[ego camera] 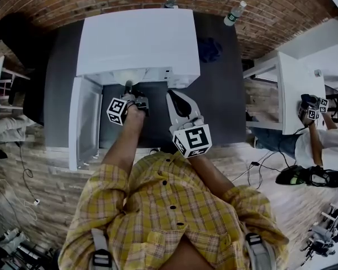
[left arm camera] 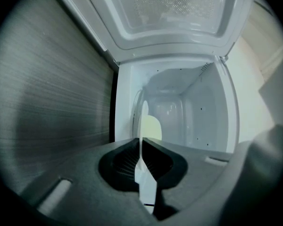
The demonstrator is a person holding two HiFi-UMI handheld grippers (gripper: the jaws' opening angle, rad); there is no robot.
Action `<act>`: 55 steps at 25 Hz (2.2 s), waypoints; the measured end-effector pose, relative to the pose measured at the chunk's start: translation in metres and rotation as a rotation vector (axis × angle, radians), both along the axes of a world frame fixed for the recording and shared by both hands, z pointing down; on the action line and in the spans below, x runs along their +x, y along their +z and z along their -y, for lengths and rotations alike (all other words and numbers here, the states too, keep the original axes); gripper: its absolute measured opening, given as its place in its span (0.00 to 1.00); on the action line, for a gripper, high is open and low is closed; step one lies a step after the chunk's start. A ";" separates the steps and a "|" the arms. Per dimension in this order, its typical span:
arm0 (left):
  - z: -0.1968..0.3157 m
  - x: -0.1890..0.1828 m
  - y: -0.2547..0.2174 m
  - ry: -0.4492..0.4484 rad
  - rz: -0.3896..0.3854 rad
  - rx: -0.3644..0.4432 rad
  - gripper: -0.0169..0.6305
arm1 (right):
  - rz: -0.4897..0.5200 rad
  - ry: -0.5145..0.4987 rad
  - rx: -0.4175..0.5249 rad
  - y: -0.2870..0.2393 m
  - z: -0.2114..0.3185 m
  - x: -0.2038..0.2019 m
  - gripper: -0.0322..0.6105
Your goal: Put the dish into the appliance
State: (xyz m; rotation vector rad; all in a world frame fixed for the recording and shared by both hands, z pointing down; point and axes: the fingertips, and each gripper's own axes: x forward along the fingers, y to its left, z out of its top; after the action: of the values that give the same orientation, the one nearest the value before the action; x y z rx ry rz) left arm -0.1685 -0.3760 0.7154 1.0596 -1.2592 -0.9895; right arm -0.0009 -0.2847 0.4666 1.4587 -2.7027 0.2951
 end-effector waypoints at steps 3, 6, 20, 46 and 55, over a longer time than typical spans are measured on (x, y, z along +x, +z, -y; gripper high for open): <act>0.004 0.000 0.001 -0.018 -0.004 0.011 0.04 | -0.009 -0.010 0.000 0.002 -0.001 -0.001 0.05; 0.007 0.000 0.002 -0.031 -0.005 0.007 0.05 | -0.012 -0.012 -0.002 0.003 0.000 0.000 0.05; -0.006 -0.002 0.007 -0.063 -0.057 -0.003 0.18 | 0.003 -0.011 -0.010 0.003 -0.002 0.001 0.05; -0.080 0.025 -0.104 0.096 -0.078 0.173 0.03 | 0.001 -0.032 0.011 -0.010 -0.040 -0.013 0.05; -0.112 0.035 -0.180 0.220 0.159 0.284 0.02 | 0.012 -0.031 0.017 -0.016 -0.057 -0.018 0.05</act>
State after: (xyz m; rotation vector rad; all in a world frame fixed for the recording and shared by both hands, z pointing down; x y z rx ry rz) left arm -0.1332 -0.2639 0.5352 1.4887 -1.1192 -0.9455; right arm -0.0189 -0.2281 0.4503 1.4225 -2.7410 0.2817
